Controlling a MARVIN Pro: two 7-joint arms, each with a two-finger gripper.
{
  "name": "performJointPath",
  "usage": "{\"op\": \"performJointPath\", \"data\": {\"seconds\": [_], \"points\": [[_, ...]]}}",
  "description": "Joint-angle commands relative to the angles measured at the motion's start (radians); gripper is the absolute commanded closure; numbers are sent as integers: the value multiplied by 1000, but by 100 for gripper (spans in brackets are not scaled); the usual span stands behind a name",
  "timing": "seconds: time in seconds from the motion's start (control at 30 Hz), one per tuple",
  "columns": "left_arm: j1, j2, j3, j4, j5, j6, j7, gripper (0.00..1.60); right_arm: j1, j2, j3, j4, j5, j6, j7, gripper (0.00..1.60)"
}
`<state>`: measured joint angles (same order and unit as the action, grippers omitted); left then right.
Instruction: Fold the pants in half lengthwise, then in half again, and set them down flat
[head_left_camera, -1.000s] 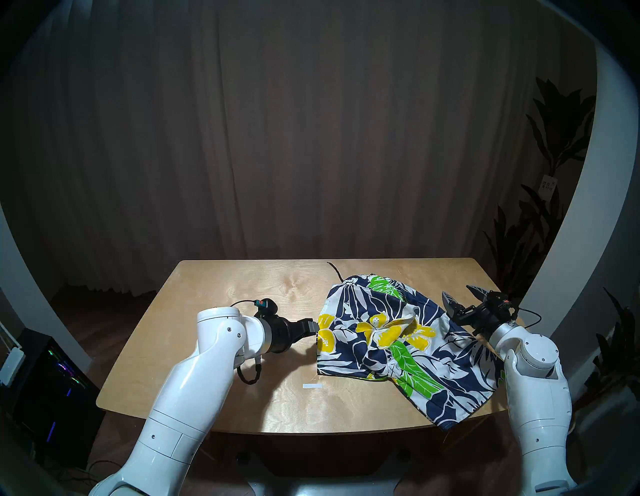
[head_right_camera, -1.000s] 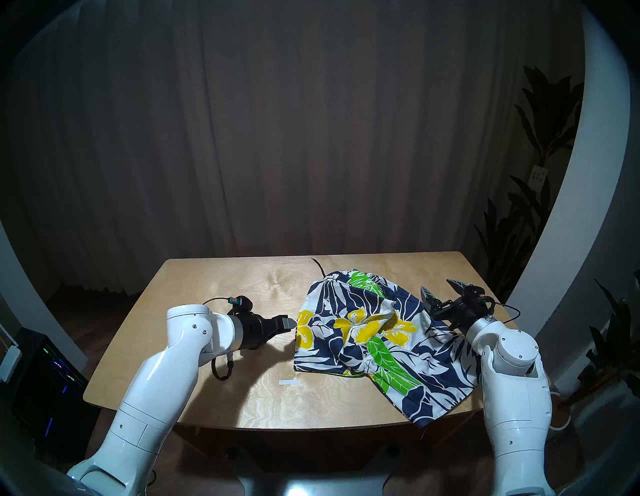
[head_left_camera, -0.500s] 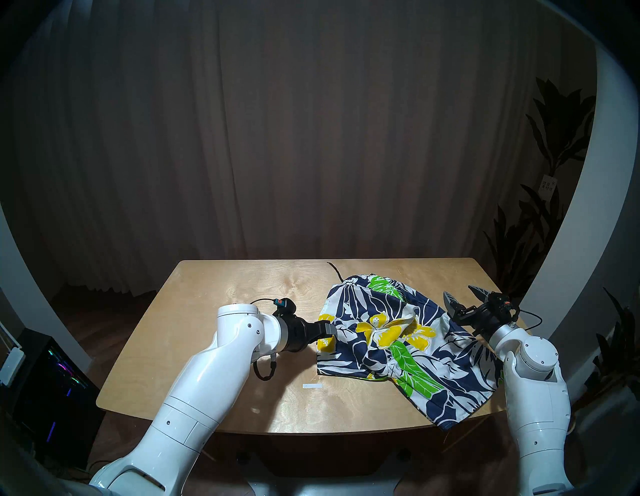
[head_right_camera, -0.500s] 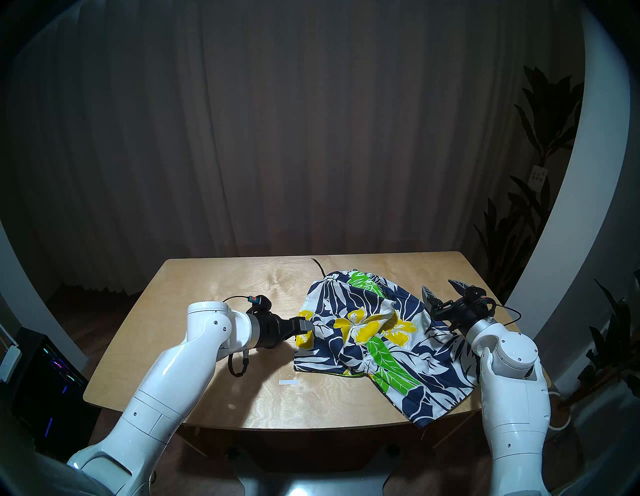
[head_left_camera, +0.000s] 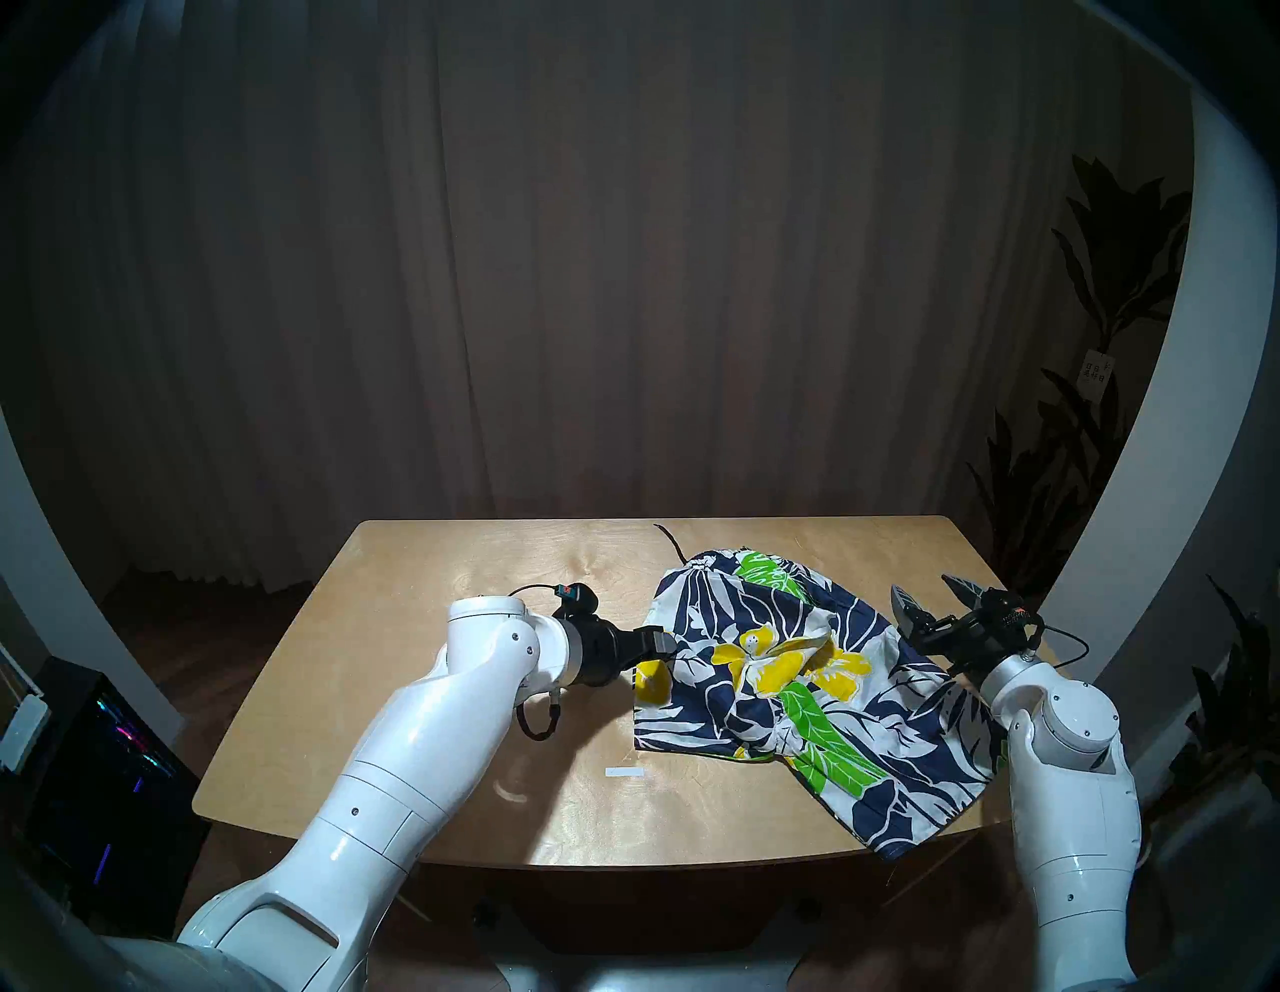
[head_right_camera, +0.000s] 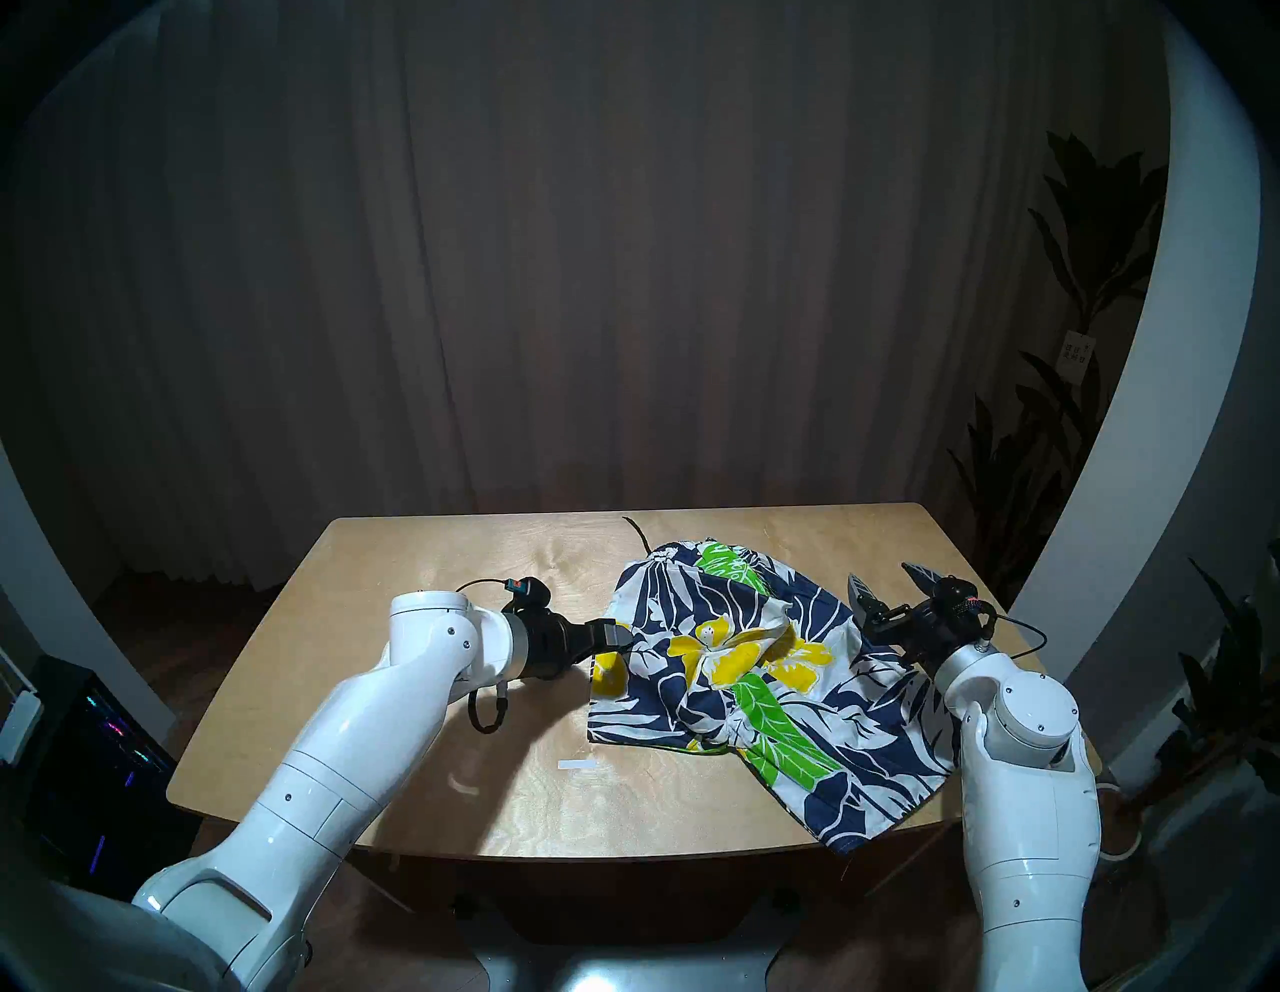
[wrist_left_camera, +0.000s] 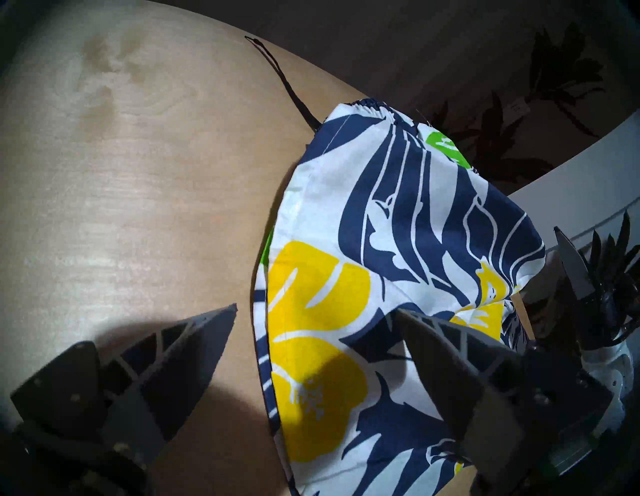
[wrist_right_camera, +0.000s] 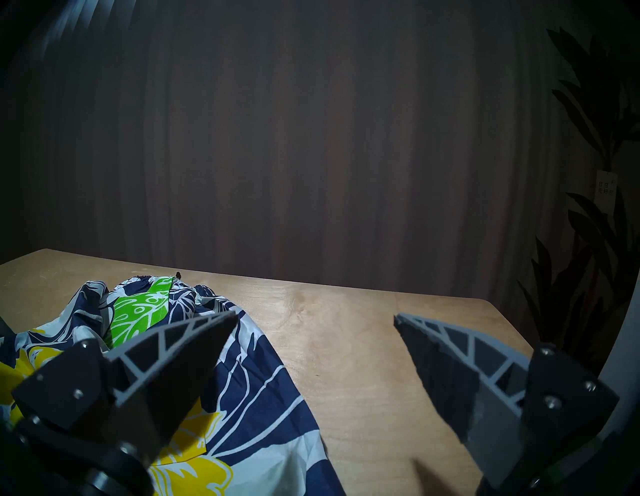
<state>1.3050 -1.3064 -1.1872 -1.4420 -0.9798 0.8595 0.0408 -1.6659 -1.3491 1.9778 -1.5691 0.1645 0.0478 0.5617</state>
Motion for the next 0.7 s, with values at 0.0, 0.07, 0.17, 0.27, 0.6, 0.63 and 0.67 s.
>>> {"op": "performJointPath", "data": {"seconds": [0.0,0.07,0.17,0.27,0.6,0.63,0.67], "points": [[-15,2,7,11,-1,-13,-34,53,7,-1,-5,-44,-3,12,-6,0],[-13,2,6,12,-2,-14,-39,96,10,-2,-9,-46,-6,15,-9,0],[-10,3,4,8,-6,-21,-53,139,13,-2,-14,-46,-8,19,-11,0],[-7,3,0,-6,-10,-21,-56,160,16,-1,-18,-46,-10,22,-15,0],[-1,5,-30,-139,-58,3,-83,160,26,3,-23,-32,-8,26,-34,0],[-5,3,-27,-148,-61,7,-89,160,28,4,-22,-28,-8,25,-36,0],[-4,2,-25,-166,-68,13,-98,160,32,5,-21,-24,-7,23,-39,0]]}}
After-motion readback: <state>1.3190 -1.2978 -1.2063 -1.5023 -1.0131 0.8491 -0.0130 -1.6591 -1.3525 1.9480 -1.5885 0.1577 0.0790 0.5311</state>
